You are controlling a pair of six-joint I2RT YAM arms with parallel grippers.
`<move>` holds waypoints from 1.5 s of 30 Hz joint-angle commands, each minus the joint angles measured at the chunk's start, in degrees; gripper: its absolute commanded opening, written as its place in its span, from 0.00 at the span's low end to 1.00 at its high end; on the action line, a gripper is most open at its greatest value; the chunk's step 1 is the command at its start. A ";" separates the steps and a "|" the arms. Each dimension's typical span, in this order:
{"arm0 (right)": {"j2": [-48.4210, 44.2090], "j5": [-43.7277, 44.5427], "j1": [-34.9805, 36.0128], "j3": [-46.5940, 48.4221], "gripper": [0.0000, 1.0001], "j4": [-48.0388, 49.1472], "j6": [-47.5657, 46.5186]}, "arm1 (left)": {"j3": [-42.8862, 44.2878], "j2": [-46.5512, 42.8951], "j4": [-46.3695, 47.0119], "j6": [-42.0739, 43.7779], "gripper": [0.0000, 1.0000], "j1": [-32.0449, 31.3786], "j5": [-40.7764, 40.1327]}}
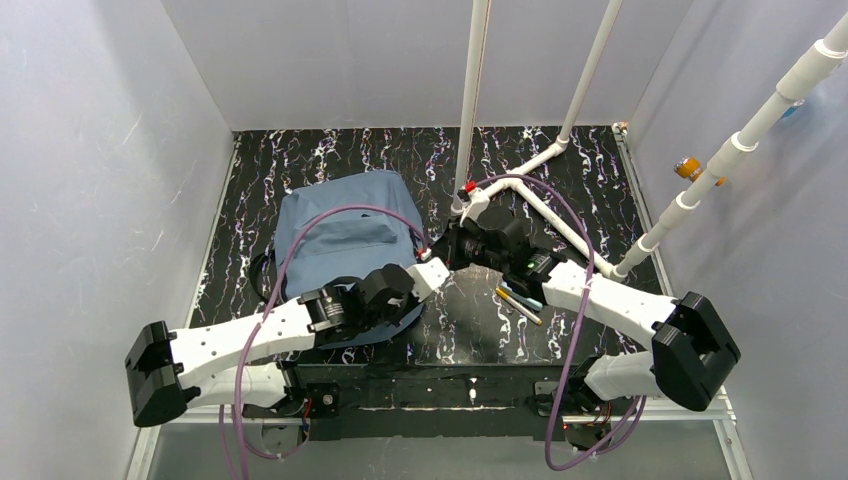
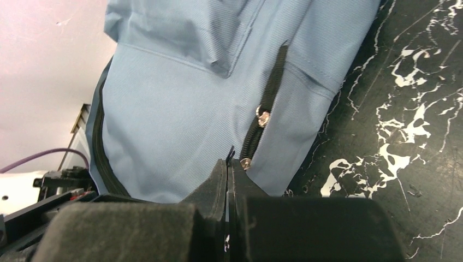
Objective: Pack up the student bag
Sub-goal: Zip the student bag at the center of the board.
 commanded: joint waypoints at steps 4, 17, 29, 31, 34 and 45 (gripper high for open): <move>3.81 6.57 -5.62 5.17 0.01 2.87 1.59 | -6.35 -11.06 -5.18 -3.39 0.00 -0.07 0.16; 16.81 2.88 -9.40 16.71 0.01 2.23 -7.33 | -9.85 -15.91 -7.30 -7.82 0.00 -0.02 1.86; 5.43 4.06 -8.15 13.40 0.71 -19.26 -14.40 | -1.40 -0.47 13.09 -6.04 0.00 0.06 18.73; 2.23 5.58 -8.30 12.68 0.76 -22.24 -14.97 | 2.77 4.38 14.16 -6.17 0.00 0.07 24.83; -1.79 9.55 -8.69 12.07 0.83 -25.27 -15.17 | 7.64 9.46 14.48 -7.75 0.00 0.07 31.32; 0.16 1.44 -11.47 13.83 0.91 -21.98 -12.71 | 19.96 1.28 -8.57 -9.07 0.79 9.32 26.80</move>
